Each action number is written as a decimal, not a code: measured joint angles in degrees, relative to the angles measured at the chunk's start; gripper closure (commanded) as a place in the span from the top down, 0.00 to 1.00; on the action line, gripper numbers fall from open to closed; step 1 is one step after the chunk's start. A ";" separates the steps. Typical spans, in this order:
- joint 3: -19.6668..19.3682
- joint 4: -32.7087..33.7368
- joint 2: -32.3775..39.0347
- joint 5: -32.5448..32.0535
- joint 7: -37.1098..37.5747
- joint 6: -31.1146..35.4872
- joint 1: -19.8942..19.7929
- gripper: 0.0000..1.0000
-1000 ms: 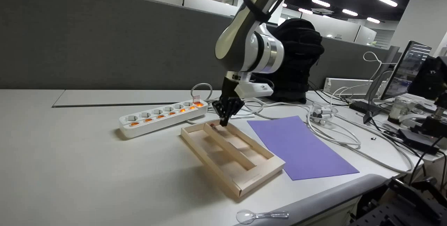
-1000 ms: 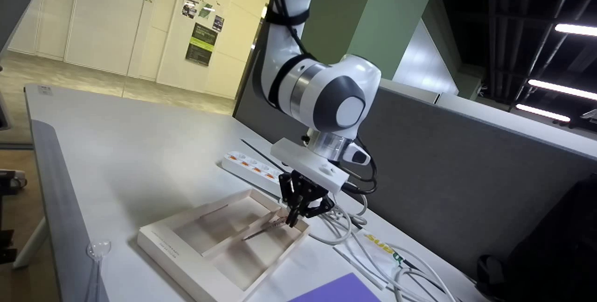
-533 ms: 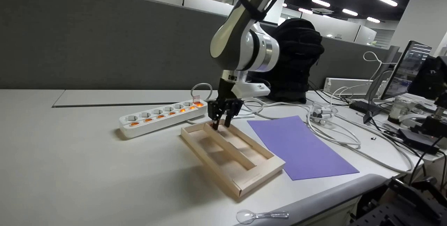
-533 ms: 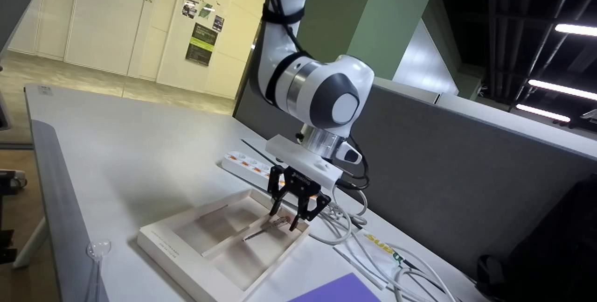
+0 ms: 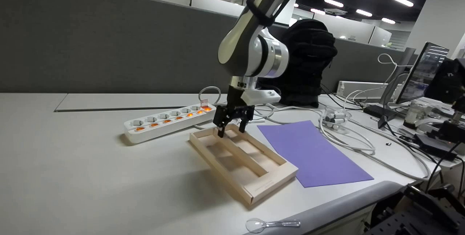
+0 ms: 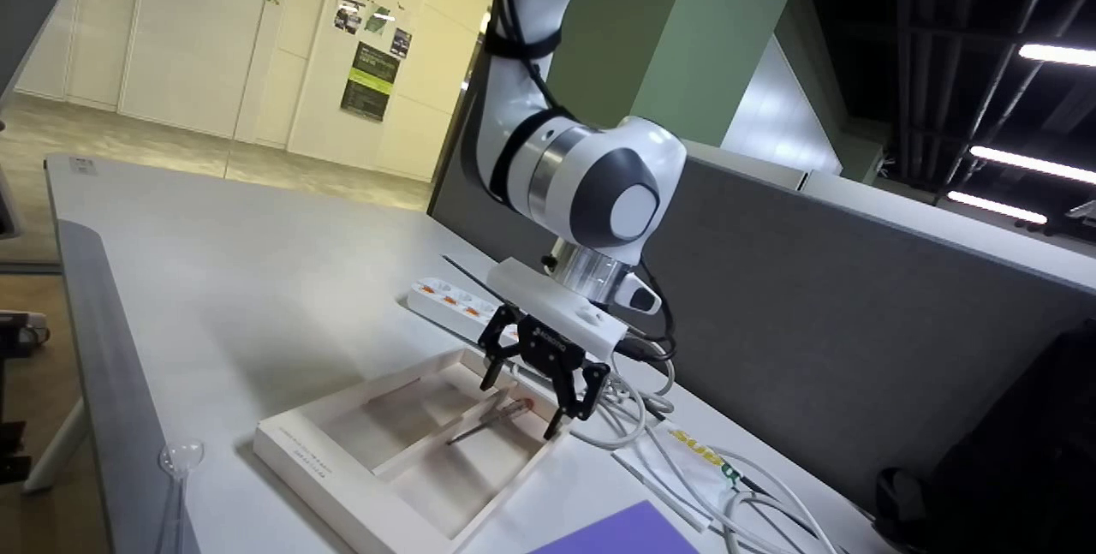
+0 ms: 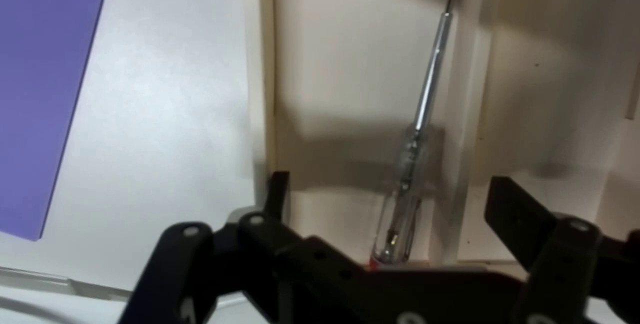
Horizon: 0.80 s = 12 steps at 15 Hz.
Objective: Pick the object from the tray and place it on the purple mat
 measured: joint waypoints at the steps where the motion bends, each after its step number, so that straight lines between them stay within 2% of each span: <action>1: -0.03 0.15 0.26 0.00 -0.01 0.00 -0.02 0.66; 6: -0.07 0.81 1.14 0.02 -0.08 0.00 -0.14 0.30; 7: -0.07 0.89 1.16 0.02 -0.16 0.00 -0.14 0.74; 8: -0.06 0.93 1.16 0.02 -0.31 -0.03 -0.14 0.70; 9: -0.02 0.99 1.17 0.01 -0.66 -0.25 -0.14 0.70; 12: 0.07 1.33 1.16 -0.07 -1.90 -1.30 0.03 0.89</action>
